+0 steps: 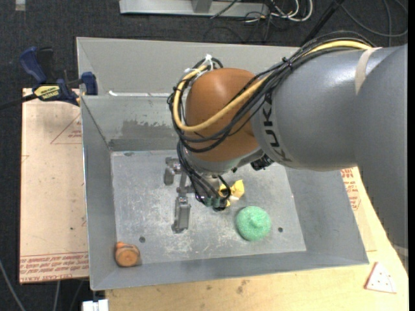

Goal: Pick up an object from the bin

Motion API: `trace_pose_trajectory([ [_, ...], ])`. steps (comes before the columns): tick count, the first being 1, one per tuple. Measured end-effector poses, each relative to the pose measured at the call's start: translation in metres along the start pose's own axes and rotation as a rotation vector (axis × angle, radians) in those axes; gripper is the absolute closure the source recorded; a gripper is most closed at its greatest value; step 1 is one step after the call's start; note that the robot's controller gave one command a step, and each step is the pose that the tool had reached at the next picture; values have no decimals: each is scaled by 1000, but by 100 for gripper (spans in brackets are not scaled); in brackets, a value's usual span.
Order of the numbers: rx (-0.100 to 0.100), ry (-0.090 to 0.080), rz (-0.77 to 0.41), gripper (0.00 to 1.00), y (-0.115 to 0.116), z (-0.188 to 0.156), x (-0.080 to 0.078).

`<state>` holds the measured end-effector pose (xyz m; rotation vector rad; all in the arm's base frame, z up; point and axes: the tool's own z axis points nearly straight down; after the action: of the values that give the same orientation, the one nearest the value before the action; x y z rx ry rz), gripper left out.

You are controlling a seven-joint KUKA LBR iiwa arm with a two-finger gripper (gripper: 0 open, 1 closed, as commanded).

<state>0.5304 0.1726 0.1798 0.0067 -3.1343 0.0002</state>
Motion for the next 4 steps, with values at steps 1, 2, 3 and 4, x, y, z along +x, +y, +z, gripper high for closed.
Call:
trace_pose_trajectory([
  [1,-1,-7,4,0,-1,-5,-2],
  [2,-2,-6,-7,0,-10,-18,-42],
  [3,-1,-11,59,0,-35,-43,-57],
  [4,-2,-10,26,0,-54,-47,-60],
])
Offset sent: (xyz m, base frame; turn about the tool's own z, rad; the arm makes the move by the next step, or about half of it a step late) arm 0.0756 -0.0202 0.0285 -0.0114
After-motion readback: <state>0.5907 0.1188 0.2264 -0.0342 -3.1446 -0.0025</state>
